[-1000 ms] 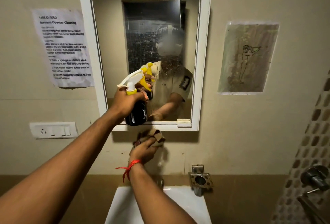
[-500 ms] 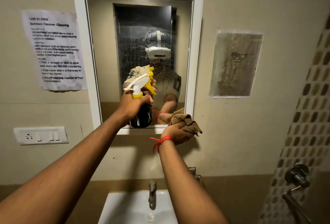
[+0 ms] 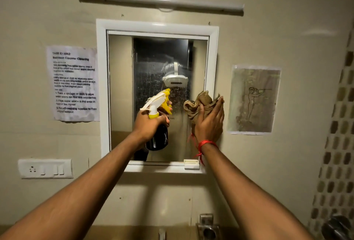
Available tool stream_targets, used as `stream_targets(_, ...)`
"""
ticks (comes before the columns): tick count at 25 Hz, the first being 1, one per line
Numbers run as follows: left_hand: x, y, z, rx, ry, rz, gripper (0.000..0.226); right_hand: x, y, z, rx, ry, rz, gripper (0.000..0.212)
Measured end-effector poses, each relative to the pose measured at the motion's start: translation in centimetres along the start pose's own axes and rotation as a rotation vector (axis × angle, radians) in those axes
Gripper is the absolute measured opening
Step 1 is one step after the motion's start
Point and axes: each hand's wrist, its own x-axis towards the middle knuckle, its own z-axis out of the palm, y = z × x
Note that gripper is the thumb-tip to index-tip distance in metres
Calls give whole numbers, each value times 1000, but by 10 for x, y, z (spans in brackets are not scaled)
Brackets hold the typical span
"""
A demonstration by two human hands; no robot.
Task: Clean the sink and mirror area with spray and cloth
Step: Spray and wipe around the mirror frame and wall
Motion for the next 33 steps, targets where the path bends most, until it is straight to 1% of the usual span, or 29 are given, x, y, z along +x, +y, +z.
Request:
stream_targets(3, 27, 19, -4, 23, 38, 33, 28, 62, -34, 3, -57, 82, -88, 70)
stream_targets(5, 48, 35, -12, 25, 59, 41, 25, 108, -62, 2, -99, 69, -162, 71)
stream_targets(9, 79, 57, -44, 116, 22, 82, 18, 186, -111, 1, -283, 61, -385, 72)
stream_targets(12, 81, 64, -70, 83, 93, 83, 17, 209, -142, 8, -341, 50, -486, 72)
stream_targets(14, 74, 62, -85, 71, 161, 73, 15, 201, -166, 22, -315, 34, -572, 69)
stream_targets(16, 68, 52, -100, 74, 193, 66, 17, 182, -195, 44, -292, 20, -666, 65)
stream_targets(17, 64, 47, -112, 87, 229, 63, 21, 170, -215, 55, -272, -16, -701, 64)
stream_targets(19, 60, 37, -140, 142, 297, 49, 38, 145, -253, 75, -235, -97, -739, 63)
stream_targets(23, 59, 28, -205, 195, 407, 13, 54, 105, -313, 116, -234, -129, -800, 61)
stream_targets(25, 59, 23, -240, 233, 492, -7, 66, 92, -335, 127, -186, -150, -812, 60)
stream_targets(26, 58, 20, -260, 256, 519, -4, 68, 82, -348, 133, -154, -159, -810, 60)
stream_targets(27, 58, 15, -281, 273, 534, -2, 65, 71, -362, 139, -116, -164, -807, 60)
stream_targets(29, 56, 8, -321, 287, 527, 22, 45, 45, -394, 159, -8, -168, -772, 61)
stream_targets(31, 51, 3, -359, 349, 512, 37, 25, 9, -427, 182, 193, -184, -659, 60)
stream_targets(33, 46, -4, -399, 438, 517, 13, 24, -38, -454, 210, 449, -188, -490, 58)
